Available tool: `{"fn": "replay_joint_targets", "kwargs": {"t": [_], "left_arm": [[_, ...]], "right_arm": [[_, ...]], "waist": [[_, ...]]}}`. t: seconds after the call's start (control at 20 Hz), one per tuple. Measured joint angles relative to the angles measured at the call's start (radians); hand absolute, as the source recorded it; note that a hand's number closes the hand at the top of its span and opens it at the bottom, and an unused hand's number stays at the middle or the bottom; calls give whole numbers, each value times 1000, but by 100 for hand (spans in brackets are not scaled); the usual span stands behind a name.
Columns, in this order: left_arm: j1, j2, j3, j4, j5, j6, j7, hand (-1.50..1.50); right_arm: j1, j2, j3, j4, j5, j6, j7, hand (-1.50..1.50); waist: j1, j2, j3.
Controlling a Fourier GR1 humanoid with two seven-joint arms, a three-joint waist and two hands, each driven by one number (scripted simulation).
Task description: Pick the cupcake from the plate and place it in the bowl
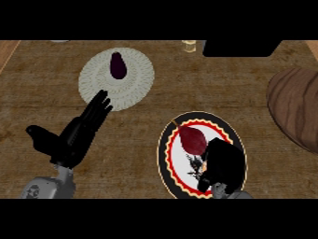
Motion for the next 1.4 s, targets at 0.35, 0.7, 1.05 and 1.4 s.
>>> {"fn": "replay_joint_targets", "kwargs": {"t": [0.35,0.7,1.05,1.4], "left_arm": [[20,-23,-8,-18,-30,7,3,0],[-15,-43,5,-11,-41,19,32,0],[2,-38,17,-9,-39,3,25,0],[11,-39,18,-17,-49,-13,14,0]], "right_arm": [[63,-114,11,-87,-5,46,-135,150],[133,-244,-37,-291,-31,60,-243,150],[125,-270,-47,-639,7,179,-153,150],[-9,-252,-148,-815,21,364,-117,150]], "waist": [[-1,0,2],[-7,1,2],[-9,-1,1],[-3,0,1]]}}
